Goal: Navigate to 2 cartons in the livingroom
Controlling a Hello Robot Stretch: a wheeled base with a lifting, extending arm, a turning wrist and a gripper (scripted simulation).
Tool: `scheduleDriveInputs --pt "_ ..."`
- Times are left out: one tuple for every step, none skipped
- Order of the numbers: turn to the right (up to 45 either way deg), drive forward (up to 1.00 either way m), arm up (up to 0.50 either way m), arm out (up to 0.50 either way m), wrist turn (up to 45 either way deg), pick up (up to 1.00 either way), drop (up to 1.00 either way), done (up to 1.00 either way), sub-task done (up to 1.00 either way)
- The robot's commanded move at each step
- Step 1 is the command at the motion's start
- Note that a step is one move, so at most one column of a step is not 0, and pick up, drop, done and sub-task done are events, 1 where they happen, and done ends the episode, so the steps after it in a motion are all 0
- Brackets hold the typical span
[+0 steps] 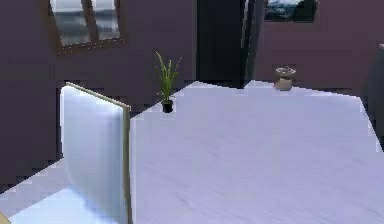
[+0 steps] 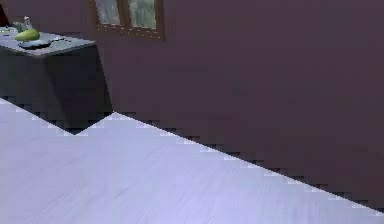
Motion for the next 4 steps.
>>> scheduleDriveInputs --pt "45.0 0.0 0.0 0.0 0.0 0.0 0.0 0.0 0.0" --pt "45.0 0.0 0.0 0.0 0.0 0.0 0.0 0.0 0.0" --pt "45.0 0.0 0.0 0.0 0.0 0.0 0.0 0.0 0.0" --pt "15.0 0.0 0.0 0.0 0.0 0.0 0.0 0.0 0.0"
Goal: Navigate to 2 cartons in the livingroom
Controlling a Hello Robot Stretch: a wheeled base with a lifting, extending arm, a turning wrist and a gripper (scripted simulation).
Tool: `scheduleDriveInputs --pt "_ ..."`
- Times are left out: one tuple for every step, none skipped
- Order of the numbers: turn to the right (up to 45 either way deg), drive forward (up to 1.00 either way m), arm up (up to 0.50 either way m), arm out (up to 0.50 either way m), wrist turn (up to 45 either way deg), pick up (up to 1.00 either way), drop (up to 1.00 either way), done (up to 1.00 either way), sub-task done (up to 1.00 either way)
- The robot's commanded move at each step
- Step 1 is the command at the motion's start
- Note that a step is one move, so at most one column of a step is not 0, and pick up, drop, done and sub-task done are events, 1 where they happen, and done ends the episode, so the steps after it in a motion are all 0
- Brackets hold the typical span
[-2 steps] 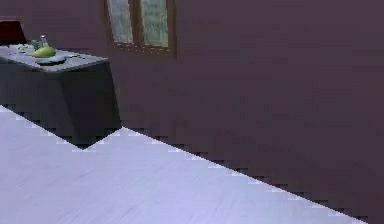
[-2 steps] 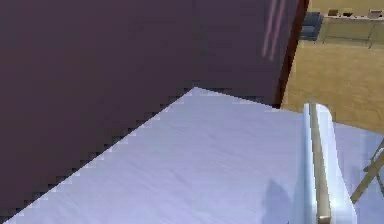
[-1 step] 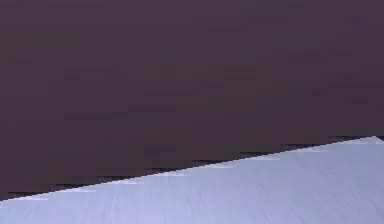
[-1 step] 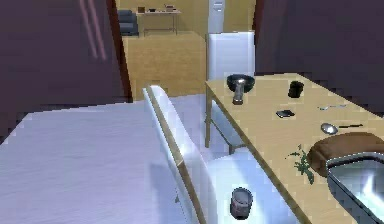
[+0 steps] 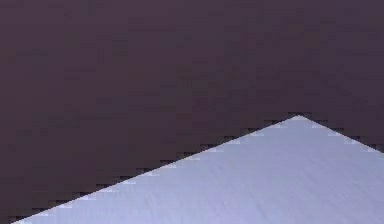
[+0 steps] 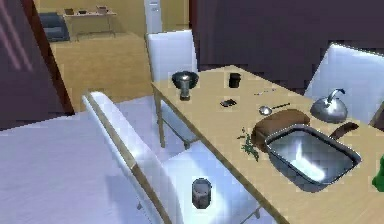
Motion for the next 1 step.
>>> scheduleDriveInputs --pt "0.0 0.4 0.0 0.0 0.0 0.0 0.0 0.0 0.0"
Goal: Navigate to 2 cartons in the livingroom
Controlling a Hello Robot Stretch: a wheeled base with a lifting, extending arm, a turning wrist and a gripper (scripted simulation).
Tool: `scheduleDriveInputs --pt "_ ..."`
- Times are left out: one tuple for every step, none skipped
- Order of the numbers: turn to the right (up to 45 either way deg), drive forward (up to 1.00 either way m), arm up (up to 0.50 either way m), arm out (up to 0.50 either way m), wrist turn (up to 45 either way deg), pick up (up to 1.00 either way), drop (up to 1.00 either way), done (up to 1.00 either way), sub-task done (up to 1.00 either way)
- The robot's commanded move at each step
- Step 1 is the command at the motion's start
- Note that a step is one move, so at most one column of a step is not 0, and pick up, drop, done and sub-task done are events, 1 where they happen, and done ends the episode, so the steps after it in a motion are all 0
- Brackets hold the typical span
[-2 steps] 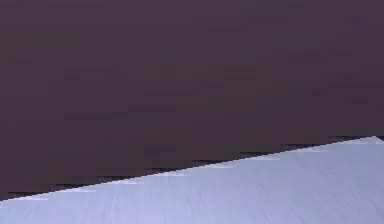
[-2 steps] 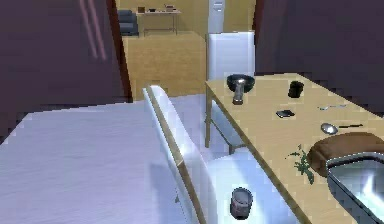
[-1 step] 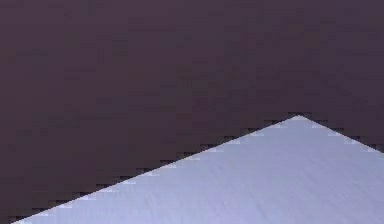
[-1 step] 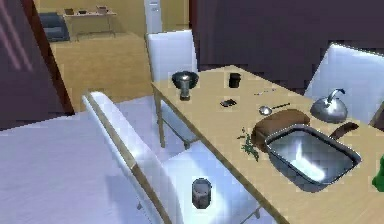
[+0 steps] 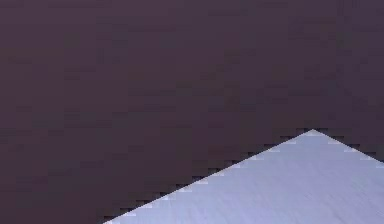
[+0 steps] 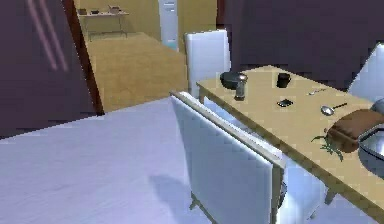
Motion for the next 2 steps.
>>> scheduleDriveInputs --pt "45.0 0.0 0.0 0.0 0.0 0.0 0.0 0.0 0.0" --pt "12.0 0.0 0.0 0.0 0.0 0.0 0.0 0.0 0.0"
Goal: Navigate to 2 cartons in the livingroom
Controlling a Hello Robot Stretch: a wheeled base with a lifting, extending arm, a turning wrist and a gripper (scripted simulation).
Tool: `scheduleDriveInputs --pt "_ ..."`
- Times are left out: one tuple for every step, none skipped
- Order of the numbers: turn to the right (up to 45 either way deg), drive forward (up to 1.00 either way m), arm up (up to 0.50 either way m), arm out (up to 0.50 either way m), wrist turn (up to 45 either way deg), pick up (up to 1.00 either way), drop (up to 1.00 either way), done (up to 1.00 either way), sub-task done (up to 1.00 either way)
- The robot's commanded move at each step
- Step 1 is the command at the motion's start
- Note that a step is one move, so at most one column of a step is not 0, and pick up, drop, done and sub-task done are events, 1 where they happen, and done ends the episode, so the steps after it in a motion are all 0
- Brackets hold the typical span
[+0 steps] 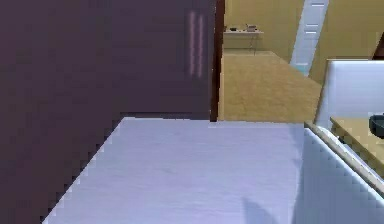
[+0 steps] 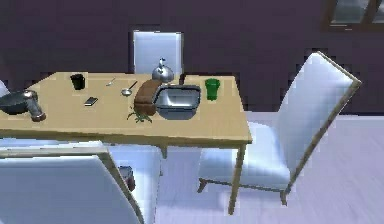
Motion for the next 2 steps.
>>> scheduleDriveInputs --pt "0.0 0.95 0.0 0.0 0.0 0.0 0.0 0.0 0.0" --pt "27.0 0.0 0.0 0.0 0.0 0.0 0.0 0.0 0.0"
